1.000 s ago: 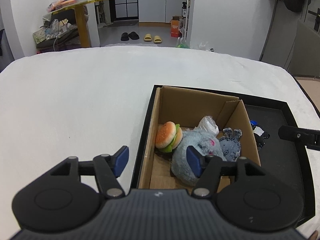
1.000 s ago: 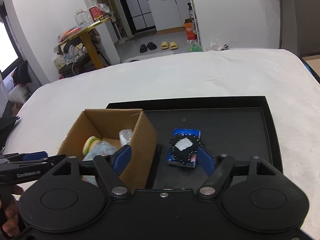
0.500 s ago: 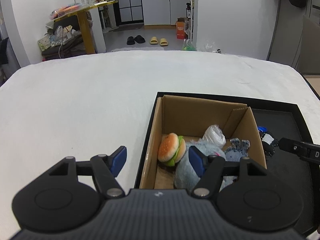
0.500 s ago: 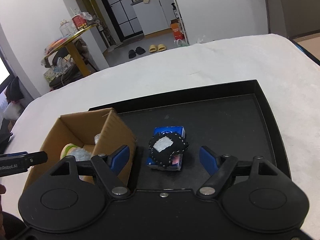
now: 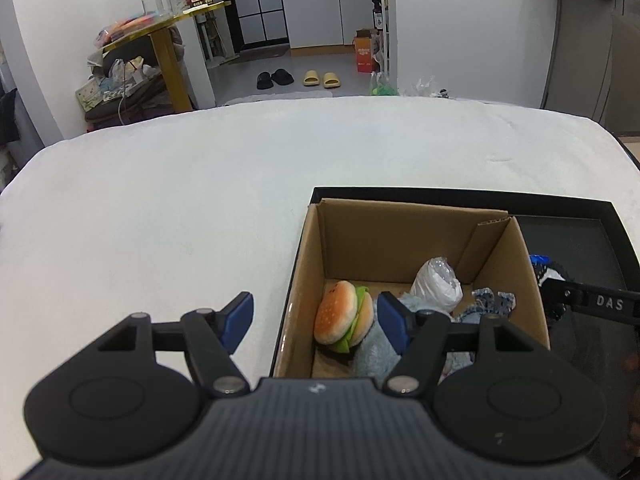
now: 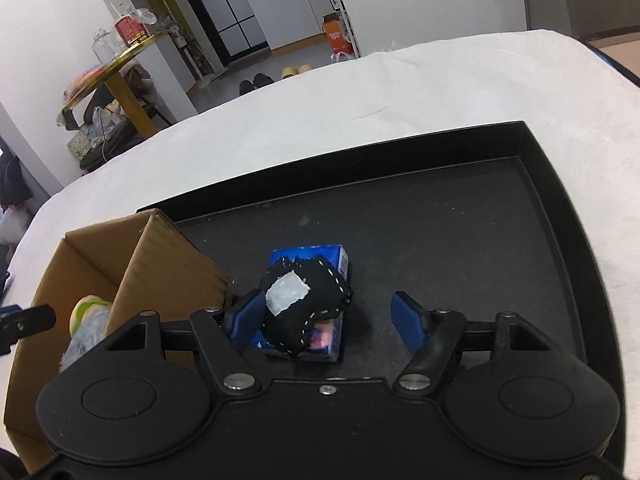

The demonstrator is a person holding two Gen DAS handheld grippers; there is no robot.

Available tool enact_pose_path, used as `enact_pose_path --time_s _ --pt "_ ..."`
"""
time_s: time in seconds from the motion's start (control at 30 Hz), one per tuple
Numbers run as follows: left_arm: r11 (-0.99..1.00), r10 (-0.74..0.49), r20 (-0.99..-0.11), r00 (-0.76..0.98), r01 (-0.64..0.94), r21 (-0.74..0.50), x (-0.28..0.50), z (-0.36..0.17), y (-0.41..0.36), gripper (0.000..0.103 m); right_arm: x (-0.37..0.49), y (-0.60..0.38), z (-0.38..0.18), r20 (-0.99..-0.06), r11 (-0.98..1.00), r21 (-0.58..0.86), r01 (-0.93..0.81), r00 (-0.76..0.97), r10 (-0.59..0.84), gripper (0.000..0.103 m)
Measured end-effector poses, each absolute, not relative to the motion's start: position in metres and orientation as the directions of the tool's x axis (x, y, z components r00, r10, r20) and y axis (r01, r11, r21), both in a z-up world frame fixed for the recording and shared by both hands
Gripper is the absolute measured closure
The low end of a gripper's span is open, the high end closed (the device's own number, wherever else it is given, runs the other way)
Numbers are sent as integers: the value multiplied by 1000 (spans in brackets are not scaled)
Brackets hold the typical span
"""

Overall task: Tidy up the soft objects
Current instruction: 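Lower the right tool onto the black plush with white patch and close, then carry the black plush with the right tool into the box and release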

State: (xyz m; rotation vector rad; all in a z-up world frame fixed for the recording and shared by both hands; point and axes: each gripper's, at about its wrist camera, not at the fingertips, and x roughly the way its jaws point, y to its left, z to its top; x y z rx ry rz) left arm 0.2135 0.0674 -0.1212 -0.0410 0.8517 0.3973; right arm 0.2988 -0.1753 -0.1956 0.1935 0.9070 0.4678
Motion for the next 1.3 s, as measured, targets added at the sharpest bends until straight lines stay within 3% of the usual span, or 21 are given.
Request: enact_pose_path --time_s 0.07,0.13,0.2,0.3,0.53,1.3 --pt "925 329 -741 586 -359 126 214 -123 68 36 300 -173 -198 -711 879 357 -315 519 474 36" --pt "924 331 -747 576 -359 132 215 -125 68 36 298 -172 -200 -716 875 361 -323 506 482 44" --pt "925 328 -752 572 -358 132 215 -127 69 36 295 -173 -198 -715 864 370 -341 490 499 69" --pt "924 329 -759 563 -359 134 212 -129 69 36 291 -176 -193 -716 871 353 -343 500 487 81" --pt "918 326 -764 556 -381 115 204 -127 72 36 285 -185 -187 -722 877 353 -327 501 477 86" --pt "929 266 -768 582 -368 42 174 -113 67 36 246 -207 -135 -680 904 338 -262 597 427 86"
